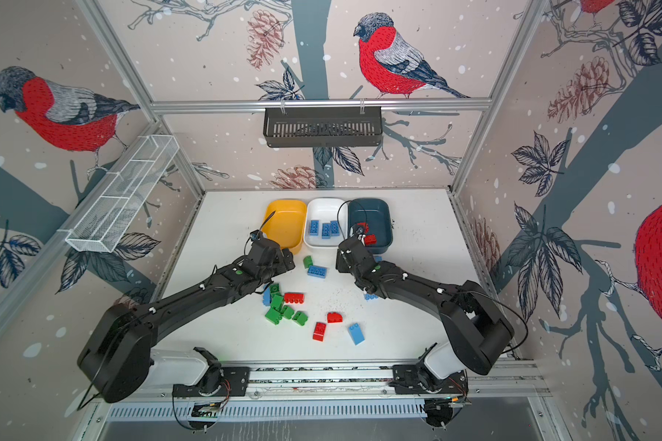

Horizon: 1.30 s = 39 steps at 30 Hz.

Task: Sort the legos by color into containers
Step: 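Grasp a large red brick with the right gripper while the left hovers, then carry the red brick into the teal tub and open the right gripper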

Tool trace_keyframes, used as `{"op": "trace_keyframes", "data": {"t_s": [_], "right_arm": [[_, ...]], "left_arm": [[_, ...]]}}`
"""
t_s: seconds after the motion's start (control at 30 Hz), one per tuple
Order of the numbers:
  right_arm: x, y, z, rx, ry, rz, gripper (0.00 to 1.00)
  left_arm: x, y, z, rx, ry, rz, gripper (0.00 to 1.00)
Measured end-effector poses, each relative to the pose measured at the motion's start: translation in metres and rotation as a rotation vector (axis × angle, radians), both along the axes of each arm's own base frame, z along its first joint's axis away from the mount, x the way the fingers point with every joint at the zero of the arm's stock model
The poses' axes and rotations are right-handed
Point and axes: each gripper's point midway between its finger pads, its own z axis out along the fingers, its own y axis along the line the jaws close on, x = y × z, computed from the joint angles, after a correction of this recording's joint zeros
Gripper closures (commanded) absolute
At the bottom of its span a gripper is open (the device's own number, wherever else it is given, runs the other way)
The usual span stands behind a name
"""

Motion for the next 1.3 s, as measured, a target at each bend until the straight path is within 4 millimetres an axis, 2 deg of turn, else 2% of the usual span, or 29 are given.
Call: {"op": "trace_keyframes", "data": {"t_s": [0.17,0.27,0.4,0.6,0.77,0.9,1.2,1.3], "right_arm": [[0.044,-0.030,0.014,-0.002,-0.024,-0.070,0.35],[0.062,-0.041,0.010,-0.018,-0.006,-0.089,0.34],[0.081,-0.049,-0.001,-0.058,0.031,-0.099,0.33],[0.100,-0.049,-0.013,-0.126,0.062,-0.099,0.32],[0.108,-0.050,-0.021,-0.161,0.087,-0.117,0.29],[0.111,-0.049,-0.021,-0.163,0.088,-0.118,0.22],[0.109,-0.048,-0.016,-0.162,0.088,-0.116,0.08],[0.108,-0.048,-0.009,-0.154,0.075,-0.116,0.05]], "left_arm": [[-0.005,0.012,-0.007,0.046,0.046,0.050,0.03],[-0.011,0.023,-0.014,0.078,0.082,0.087,0.03],[-0.021,0.040,-0.020,0.121,0.130,0.152,0.03],[-0.040,0.062,-0.021,0.145,0.156,0.220,0.04],[-0.059,0.074,-0.028,0.145,0.194,0.221,0.08],[-0.073,0.075,-0.038,0.133,0.245,0.198,0.16],[-0.092,0.065,-0.056,0.122,0.348,0.099,0.42],[-0.095,0.060,-0.061,0.111,0.376,0.069,0.44]]}}
